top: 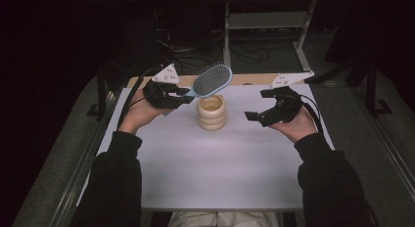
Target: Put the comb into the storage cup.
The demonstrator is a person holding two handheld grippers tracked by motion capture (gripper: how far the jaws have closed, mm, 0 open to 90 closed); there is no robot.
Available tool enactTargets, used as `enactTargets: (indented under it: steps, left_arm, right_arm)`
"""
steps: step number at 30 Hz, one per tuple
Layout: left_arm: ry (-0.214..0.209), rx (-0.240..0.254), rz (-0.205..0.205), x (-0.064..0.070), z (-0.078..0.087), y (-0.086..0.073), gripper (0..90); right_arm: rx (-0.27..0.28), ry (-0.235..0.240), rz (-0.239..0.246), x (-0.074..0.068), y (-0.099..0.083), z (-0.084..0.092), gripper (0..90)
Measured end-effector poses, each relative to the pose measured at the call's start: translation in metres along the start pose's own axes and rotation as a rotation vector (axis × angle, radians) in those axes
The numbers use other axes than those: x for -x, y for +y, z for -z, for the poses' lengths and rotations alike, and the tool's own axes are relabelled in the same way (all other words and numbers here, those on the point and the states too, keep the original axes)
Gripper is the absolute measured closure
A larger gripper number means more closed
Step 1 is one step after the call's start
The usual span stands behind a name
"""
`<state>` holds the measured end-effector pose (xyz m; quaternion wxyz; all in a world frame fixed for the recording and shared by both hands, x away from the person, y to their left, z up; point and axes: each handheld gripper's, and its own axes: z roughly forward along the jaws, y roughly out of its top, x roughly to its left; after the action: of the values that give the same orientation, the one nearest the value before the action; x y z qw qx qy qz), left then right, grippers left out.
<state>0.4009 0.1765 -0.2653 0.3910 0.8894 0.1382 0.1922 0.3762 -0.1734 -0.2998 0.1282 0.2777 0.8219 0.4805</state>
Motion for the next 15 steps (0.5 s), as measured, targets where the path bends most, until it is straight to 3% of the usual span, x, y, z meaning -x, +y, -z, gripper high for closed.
enactTargets:
  steps: [3,15]
  left_arm:
    - [0.006,0.003,-0.011,0.002,-0.002,0.003,70.2]
    - [0.022,0.03,-0.014,0.009,-0.009,0.01,70.2]
  right_arm:
    - [0.02,0.016,-0.025,0.002,0.01,-0.004,0.0]
    - [0.096,0.036,-0.049,0.004,0.037,-0.014,0.0]
